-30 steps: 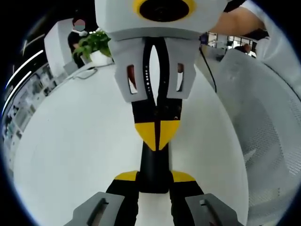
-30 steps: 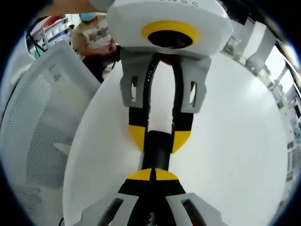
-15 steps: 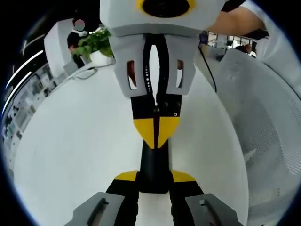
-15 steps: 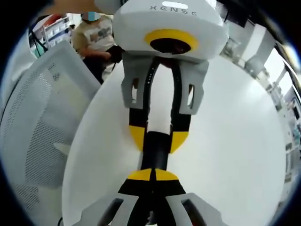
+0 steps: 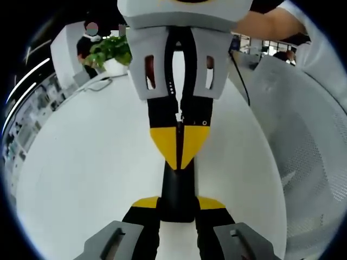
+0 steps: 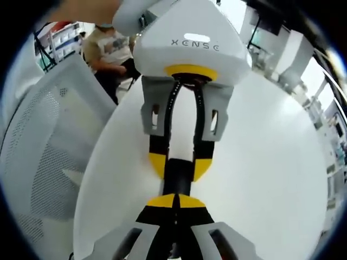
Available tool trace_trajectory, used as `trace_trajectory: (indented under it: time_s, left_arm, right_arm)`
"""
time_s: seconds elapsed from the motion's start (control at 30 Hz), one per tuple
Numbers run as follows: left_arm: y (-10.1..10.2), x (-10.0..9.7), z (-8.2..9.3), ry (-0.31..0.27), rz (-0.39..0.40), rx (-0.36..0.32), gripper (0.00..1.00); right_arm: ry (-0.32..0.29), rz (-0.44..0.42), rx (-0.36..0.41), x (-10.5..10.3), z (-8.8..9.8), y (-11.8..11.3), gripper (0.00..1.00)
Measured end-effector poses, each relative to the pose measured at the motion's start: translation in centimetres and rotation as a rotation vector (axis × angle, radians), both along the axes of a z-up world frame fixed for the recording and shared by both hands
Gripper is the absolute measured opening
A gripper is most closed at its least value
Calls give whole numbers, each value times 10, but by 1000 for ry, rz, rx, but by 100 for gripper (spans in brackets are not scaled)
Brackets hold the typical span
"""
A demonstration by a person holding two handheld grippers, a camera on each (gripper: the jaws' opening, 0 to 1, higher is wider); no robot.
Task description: Press the specified remote control buttons in sequence, fully releasing each button before pressing the next.
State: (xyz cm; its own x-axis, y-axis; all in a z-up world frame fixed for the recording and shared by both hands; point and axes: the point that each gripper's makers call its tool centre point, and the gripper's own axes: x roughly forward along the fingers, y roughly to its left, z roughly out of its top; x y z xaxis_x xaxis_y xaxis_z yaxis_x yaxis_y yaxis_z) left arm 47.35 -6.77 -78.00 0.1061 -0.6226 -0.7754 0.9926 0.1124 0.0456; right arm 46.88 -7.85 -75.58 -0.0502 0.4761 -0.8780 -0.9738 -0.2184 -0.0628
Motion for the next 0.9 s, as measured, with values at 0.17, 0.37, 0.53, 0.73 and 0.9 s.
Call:
trace_trajectory:
  time_s: [0.17, 0.37, 0.53, 0.73, 0.9]
  left_arm:
    - [0, 0, 0, 0, 0, -1, 24]
    - [0, 0, 0, -2, -1, 0, 24]
    - [0, -1, 0, -3, -1, 1, 24]
    - [0, 0, 0, -3, -1, 2, 24]
    - [0, 1, -1, -4, -1, 1, 24]
  right_arm:
    - [2, -1, 1, 0, 1, -1, 0]
    - [4, -2, 8, 0, 3, -2, 0]
    - [1, -9, 29, 1, 8, 0, 0]
    - [1, -24, 21, 1, 6, -3, 10]
    - [-2, -33, 24, 2, 6, -4, 10]
